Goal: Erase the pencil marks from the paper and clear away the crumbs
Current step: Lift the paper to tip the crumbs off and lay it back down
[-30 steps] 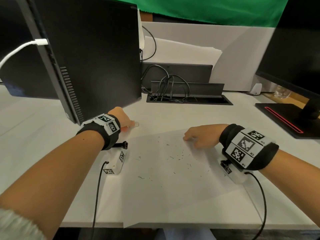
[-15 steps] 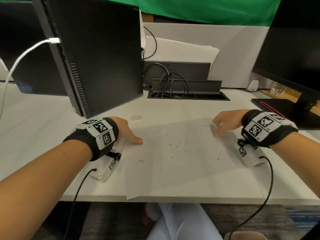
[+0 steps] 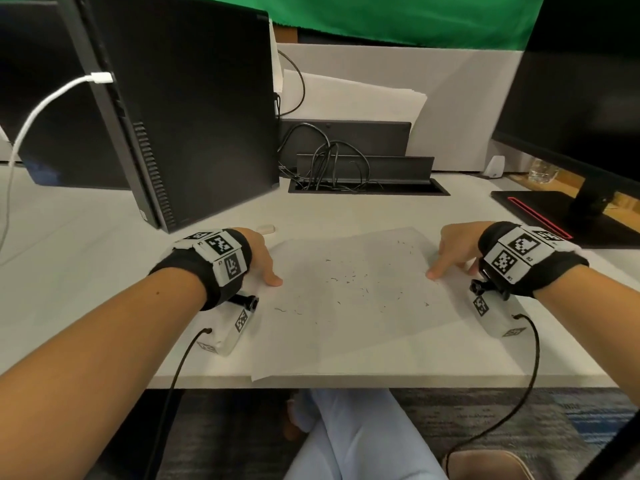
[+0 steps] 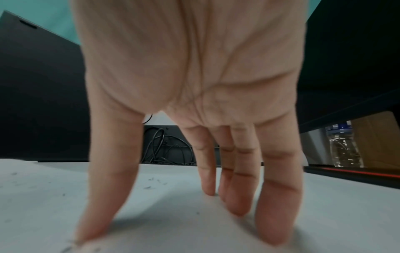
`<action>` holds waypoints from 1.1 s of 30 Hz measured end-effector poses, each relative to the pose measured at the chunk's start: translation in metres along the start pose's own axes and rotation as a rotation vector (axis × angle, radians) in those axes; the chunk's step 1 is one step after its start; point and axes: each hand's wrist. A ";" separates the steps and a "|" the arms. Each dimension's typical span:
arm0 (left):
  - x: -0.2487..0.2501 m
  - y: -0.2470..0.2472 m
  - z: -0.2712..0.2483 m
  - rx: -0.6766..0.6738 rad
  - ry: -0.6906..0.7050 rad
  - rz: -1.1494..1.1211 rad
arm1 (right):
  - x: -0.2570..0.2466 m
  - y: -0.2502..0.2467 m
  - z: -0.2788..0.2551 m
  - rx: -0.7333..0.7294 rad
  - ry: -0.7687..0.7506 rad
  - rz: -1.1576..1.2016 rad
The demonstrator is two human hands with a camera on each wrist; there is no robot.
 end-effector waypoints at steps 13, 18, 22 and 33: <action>-0.004 0.001 0.007 -0.091 -0.028 -0.085 | -0.006 -0.002 -0.006 -0.015 0.035 -0.078; -0.002 0.003 0.004 0.001 -0.017 -0.076 | -0.004 -0.002 -0.006 -0.023 0.036 -0.006; -0.003 -0.002 0.010 0.071 -0.029 -0.158 | -0.006 -0.003 -0.010 0.008 0.081 0.052; 0.017 -0.021 0.024 0.212 0.054 -0.707 | -0.001 -0.016 -0.015 0.224 0.124 0.448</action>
Point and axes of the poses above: each hand's wrist, its own z-axis towards the middle knuckle, its own y-axis out of the palm, x = y × z, and after that the axes turned 7 degrees about x, right-handed
